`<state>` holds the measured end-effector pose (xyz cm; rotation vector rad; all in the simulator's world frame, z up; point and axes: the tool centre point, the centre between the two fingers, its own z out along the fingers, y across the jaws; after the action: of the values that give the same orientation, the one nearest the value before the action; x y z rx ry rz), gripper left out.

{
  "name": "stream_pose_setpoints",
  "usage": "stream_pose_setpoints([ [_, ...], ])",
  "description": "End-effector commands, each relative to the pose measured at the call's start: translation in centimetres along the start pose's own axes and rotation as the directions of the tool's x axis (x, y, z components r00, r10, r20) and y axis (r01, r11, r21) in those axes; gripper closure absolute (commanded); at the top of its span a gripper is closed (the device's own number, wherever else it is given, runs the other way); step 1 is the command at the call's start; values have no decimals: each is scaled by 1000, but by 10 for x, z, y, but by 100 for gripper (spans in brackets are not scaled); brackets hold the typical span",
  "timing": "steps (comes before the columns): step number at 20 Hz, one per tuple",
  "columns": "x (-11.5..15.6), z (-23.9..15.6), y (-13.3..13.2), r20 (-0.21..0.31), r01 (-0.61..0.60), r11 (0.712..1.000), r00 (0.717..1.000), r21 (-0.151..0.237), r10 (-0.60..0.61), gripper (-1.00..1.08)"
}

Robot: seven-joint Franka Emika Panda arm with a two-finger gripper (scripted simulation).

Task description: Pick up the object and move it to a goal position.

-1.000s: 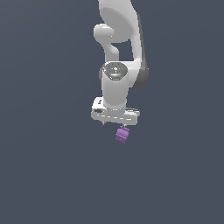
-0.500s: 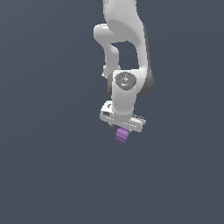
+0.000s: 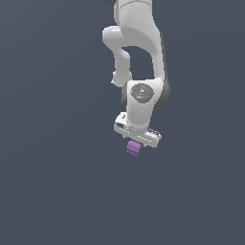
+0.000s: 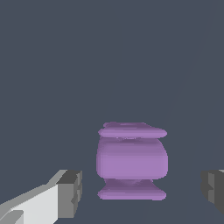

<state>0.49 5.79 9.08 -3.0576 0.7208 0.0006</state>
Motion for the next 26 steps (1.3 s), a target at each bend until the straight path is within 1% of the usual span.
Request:
stream_pose_setpoints([
  [1, 0, 1, -1, 0, -10, 1000, 1000, 0, 10, -92],
  [6, -1, 4, -1, 0, -6, 1000, 1000, 0, 6, -92],
  [15, -2, 45, 0, 0, -10, 1000, 1000, 0, 10, -92],
  [20, -1, 51, -1, 0, -10, 1000, 1000, 0, 10, -92],
  [21, -1, 51, -1, 0, -10, 1000, 1000, 0, 10, 108],
  [26, -1, 51, -1, 0, -10, 1000, 1000, 0, 10, 108],
])
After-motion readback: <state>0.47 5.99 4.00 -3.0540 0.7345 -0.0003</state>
